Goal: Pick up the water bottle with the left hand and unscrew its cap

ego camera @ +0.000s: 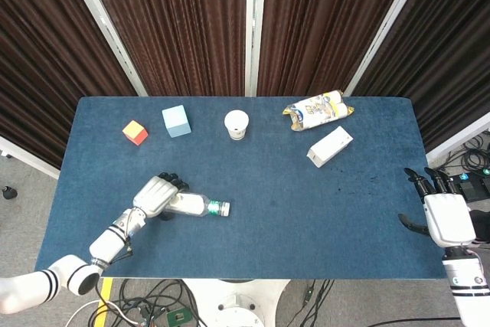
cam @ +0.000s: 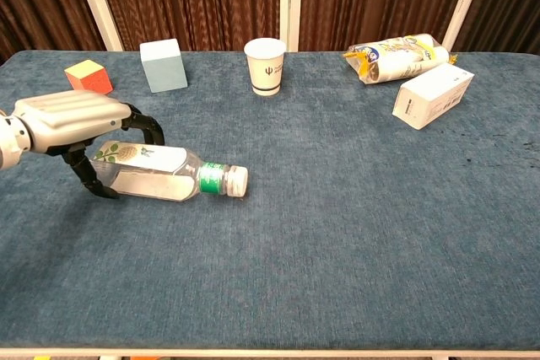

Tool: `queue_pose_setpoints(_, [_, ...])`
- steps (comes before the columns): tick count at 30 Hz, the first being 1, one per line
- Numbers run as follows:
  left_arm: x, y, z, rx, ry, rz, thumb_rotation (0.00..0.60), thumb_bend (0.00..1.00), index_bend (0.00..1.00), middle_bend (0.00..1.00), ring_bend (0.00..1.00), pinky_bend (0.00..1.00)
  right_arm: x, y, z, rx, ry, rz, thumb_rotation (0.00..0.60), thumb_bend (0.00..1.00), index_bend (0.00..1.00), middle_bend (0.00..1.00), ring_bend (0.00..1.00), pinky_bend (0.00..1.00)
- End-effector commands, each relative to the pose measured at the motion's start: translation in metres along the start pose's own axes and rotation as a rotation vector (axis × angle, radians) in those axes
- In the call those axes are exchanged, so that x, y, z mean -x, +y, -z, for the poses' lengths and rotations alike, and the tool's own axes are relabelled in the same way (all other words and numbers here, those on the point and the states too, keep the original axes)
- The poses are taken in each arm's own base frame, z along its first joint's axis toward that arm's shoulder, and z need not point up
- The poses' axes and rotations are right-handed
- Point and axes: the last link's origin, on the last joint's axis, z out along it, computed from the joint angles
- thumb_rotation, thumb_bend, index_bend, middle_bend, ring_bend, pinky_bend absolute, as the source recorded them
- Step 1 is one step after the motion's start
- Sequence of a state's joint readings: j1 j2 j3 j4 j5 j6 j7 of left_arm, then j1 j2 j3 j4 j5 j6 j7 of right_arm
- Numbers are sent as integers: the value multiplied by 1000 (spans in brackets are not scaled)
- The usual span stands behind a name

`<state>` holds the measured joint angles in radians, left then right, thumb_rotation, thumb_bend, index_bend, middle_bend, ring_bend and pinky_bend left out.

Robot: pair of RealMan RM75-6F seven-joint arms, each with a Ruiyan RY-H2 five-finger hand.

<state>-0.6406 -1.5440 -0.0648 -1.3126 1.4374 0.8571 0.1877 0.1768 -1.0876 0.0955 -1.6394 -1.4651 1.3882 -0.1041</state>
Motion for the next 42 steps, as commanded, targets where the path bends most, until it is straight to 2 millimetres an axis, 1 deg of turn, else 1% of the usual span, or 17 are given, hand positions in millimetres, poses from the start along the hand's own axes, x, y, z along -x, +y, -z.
queue_pose_setpoints(1, [0,1,-1,2,1,5,600,81,320,336,233,298,0,0,0,0,0,1,600,100,135,273,99,116])
queue_pose_setpoints(2, [1,1,-2,0,4,5,600,97,337,349,240,312,0,0,0,-1,0,1,600,100,136,273,99,116])
queue_pose_setpoints(5, [1,-1,-4,-9,22,20,600,172,413,421,309,371,0,-1,1,-1,-3,2,600,100,136,274,99,116])
queue_pose_setpoints(7, [1,-3,-4,-12,34,35,600,241,462,477,363,434,0,-2,1,-4,-4,3,600,100,137,275,99,116])
queue_pose_setpoints(9, [1,-5,-4,-11,41,74,600,289,496,514,401,484,-1,-4,-1,-14,-8,2,600,100,139,277,99,115])
queue_pose_setpoints(12, [-2,-11,-1,-8,70,171,600,339,544,552,440,510,-4,-10,-7,-48,-15,-4,600,100,140,280,99,116])
queue_pose_setpoints(14, [-6,-15,1,-1,98,245,600,350,556,562,452,515,-8,-16,-13,-83,-16,-17,600,100,141,282,99,116])
queue_pose_setpoints(18, [-18,-21,8,61,174,412,600,352,558,560,452,513,-22,-41,-33,-202,-31,-74,600,99,143,289,104,116])
queue_pose_setpoints(20, [-22,-20,10,94,200,485,600,352,557,557,452,512,-25,-54,-44,-256,-58,-106,600,99,145,291,108,116])
queue_pose_setpoints(22, [-23,-19,11,126,217,543,600,351,556,554,451,512,-26,-72,-56,-321,-109,-143,600,98,148,288,107,116])
queue_pose_setpoints(24, [-21,-18,11,143,218,555,600,351,556,553,450,512,-25,-90,-67,-379,-159,-176,600,96,155,232,65,115])
queue_pose_setpoints(26, [-19,-16,10,149,213,551,600,351,556,553,450,511,-24,-105,-76,-420,-201,-181,600,96,164,137,7,95])
queue_pose_setpoints(28, [-16,-13,8,152,215,540,600,352,556,554,451,505,-25,-125,-84,-462,-266,-214,600,98,166,95,0,57])
queue_pose_setpoints(30, [-14,-10,6,155,213,537,600,352,557,554,451,501,-27,-143,-95,-494,-328,-241,600,100,166,78,0,35])
queue_pose_setpoints(33, [-13,-5,3,155,208,552,600,352,557,553,451,500,-26,-164,-110,-534,-379,-238,600,101,166,56,0,12])
queue_pose_setpoints(37, [-12,-2,-1,146,200,531,600,352,557,553,450,500,-23,-187,-123,-563,-446,-246,600,101,169,35,0,0])
queue_pose_setpoints(42, [-14,1,-4,140,200,530,600,352,557,552,450,500,-15,-209,-136,-584,-490,-263,590,101,194,30,0,0])
